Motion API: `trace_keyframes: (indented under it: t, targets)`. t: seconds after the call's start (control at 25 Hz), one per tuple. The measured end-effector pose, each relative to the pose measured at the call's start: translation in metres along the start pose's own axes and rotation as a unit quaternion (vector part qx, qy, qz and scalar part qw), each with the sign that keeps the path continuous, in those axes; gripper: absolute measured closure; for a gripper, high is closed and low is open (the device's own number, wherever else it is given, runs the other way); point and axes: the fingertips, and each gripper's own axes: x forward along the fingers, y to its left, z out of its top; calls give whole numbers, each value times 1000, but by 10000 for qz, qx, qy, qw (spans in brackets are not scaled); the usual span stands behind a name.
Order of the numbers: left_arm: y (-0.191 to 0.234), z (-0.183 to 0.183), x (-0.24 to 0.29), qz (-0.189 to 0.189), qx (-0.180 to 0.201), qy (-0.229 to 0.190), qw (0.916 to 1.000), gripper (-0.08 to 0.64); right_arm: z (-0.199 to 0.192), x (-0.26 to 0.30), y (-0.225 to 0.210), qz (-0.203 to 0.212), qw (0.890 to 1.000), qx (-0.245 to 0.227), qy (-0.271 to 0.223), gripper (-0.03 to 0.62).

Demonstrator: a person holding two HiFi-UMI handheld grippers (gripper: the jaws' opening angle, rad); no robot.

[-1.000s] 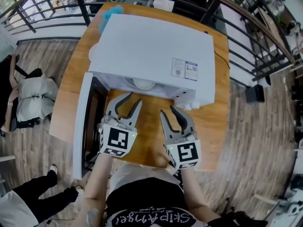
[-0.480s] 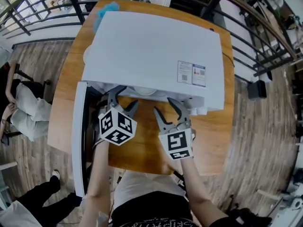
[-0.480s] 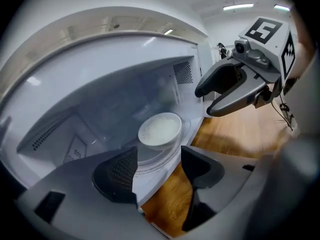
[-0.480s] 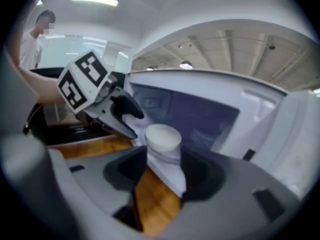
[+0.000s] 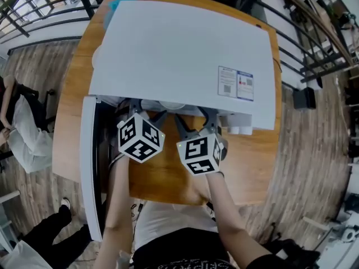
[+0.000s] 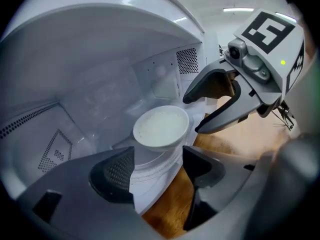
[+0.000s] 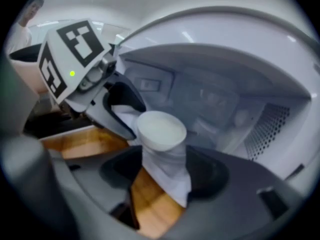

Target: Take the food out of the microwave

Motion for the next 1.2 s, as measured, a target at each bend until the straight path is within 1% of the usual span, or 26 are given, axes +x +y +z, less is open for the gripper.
trace_keyframes:
  t: [0.16,0.28,0.4,0.52,0.64,0.84,1.2]
  targets:
    - [0,3,2,-101,-68,-86,9999,244,-1,7,1,-24,9998,136,149,328]
    - [-3,4,4,-200,-49,-118,9997,244,-2,11,1,-58,9995,215,211,328]
    - [-6,7,5,-292,-171,-230,9992,245,3,15,2,-81,9998,170,65,328]
    - [-5,8,6,-239,-258,-300,9989,247,4,18,2,-58,9998,195,-79,328]
    - [-5,10,4,-287,-428,-379,9980,264,4,17,2,-14,9996,254,-119,330]
    - [-5,10,3,-214,-487,-419,9977,272,5,16,1,-28,9997,211,-131,330]
    - [-9,14,-1,-48,-269,-384,9989,273,3,12,3,-57,9993,319,-170,331]
